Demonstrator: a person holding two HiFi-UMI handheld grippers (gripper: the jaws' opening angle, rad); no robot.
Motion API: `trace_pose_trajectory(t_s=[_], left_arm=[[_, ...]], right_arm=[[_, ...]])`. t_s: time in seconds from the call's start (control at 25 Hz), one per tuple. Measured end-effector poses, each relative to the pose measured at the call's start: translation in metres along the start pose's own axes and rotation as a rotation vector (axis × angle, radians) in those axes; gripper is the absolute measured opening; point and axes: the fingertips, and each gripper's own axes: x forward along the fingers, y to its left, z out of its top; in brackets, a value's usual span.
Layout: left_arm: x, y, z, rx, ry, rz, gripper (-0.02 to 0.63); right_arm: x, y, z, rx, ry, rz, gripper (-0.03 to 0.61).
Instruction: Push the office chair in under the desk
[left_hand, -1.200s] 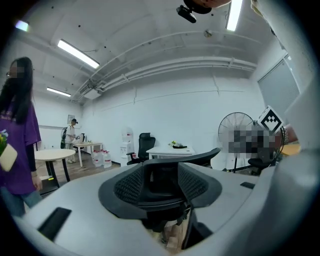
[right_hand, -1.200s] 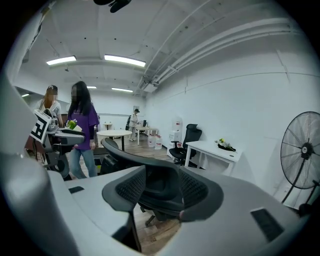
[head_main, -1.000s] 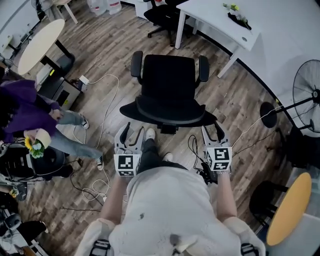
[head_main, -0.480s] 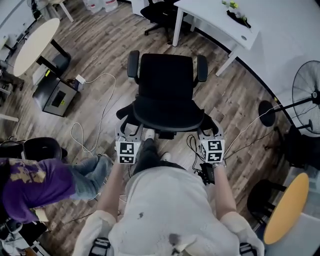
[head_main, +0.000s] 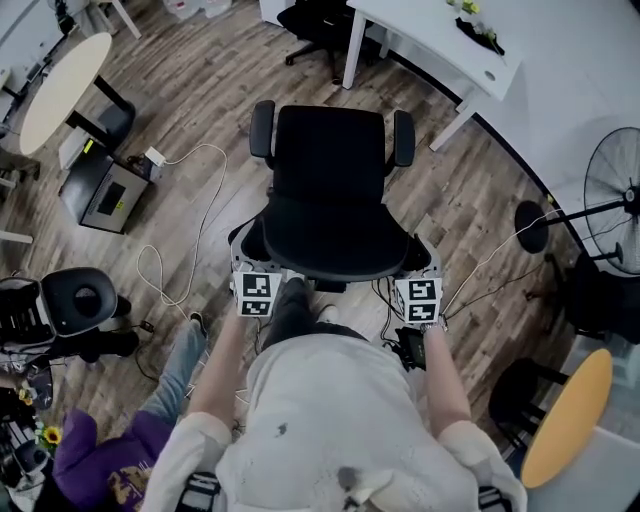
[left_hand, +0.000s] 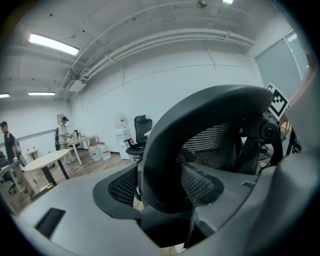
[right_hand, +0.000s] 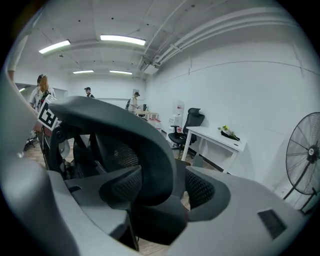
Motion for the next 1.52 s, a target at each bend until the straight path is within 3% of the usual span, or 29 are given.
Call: trace_pose_trajectory(t_s=[0.48,0.76,1.52], left_arm=[[0.023,0.009,0.003,0.046,0.029,0.007,0.282],[0.037,0.011,0.004,0.164,0.05,0.022,0.252],[0.079,0.042,0.018,0.202,0.038,-0.02,0.247]], right_arm=[[0.029,-0.006,0.004,-0.004,0.044,0.04,0.285],[0.04,-0.004,0.002,-0.024,0.08,0.047,0.259],[0.069,-0.005,0.018,0.028,0.11,0.01,0.256]])
